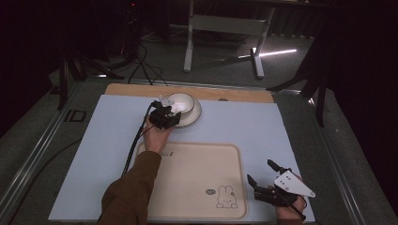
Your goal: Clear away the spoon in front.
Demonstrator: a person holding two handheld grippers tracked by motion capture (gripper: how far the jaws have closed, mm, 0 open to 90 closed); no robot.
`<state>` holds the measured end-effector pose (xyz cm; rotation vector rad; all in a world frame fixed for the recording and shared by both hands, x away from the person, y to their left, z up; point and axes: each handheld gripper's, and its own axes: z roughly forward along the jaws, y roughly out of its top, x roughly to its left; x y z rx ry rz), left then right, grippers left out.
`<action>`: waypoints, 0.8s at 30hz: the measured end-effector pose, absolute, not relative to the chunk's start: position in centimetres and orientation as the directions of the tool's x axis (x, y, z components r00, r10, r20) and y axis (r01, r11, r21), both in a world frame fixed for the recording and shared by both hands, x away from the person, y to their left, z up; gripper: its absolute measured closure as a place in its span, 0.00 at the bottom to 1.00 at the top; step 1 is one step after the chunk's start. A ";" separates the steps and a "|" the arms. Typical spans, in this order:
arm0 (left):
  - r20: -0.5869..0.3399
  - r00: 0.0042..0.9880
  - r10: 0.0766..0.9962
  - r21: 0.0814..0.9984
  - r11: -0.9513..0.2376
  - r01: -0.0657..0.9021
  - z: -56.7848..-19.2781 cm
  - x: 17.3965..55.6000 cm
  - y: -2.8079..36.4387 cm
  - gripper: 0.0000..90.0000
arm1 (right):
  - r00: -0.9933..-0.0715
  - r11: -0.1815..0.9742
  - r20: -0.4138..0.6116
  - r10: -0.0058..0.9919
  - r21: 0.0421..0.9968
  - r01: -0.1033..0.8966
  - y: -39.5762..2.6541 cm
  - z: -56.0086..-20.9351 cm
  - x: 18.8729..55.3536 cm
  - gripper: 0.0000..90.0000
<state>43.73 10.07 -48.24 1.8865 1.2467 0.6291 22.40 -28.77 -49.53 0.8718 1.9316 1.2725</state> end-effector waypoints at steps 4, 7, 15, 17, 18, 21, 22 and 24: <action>-0.011 0.380 0.925 0.805 -0.218 0.552 -48.3 43.8 10.1 0.74 | -0.564 0.307 -0.162 0.809 0.936 0.171 -28.7 -49.5 22.4 0.13; -0.016 0.371 0.928 0.800 -0.211 0.562 -48.4 43.9 10.2 0.78 | -0.565 0.308 -0.163 0.809 0.936 0.171 -28.7 -49.6 22.4 0.13; -0.052 0.346 0.937 0.799 -0.169 0.577 -48.5 44.1 10.4 0.80 | -0.563 0.306 -0.161 0.810 0.936 0.172 -28.8 -49.6 22.4 0.13; -0.053 0.339 0.939 0.798 -0.164 0.580 -48.5 44.1 10.4 0.80 | -0.564 0.306 -0.161 0.810 0.936 0.172 -28.8 -49.6 22.4 0.13; -0.057 0.334 0.941 0.798 -0.158 0.581 -48.5 44.1 10.4 0.80 | -0.564 0.306 -0.161 0.810 0.936 0.172 -28.8 -49.6 22.4 0.13; -0.059 0.331 0.942 0.797 -0.155 0.584 -48.5 44.1 10.4 0.81 | -0.564 0.306 -0.161 0.810 0.936 0.172 -28.8 -49.6 22.4 0.13; -0.059 0.329 0.942 0.797 -0.154 0.584 -48.5 44.1 10.4 0.81 | -0.564 0.305 -0.160 0.810 0.936 0.173 -28.8 -49.6 22.4 0.13; -0.058 0.329 0.943 0.797 -0.155 0.584 -48.5 44.1 10.4 0.82 | -0.564 0.306 -0.161 0.810 0.936 0.172 -28.8 -49.6 22.4 0.13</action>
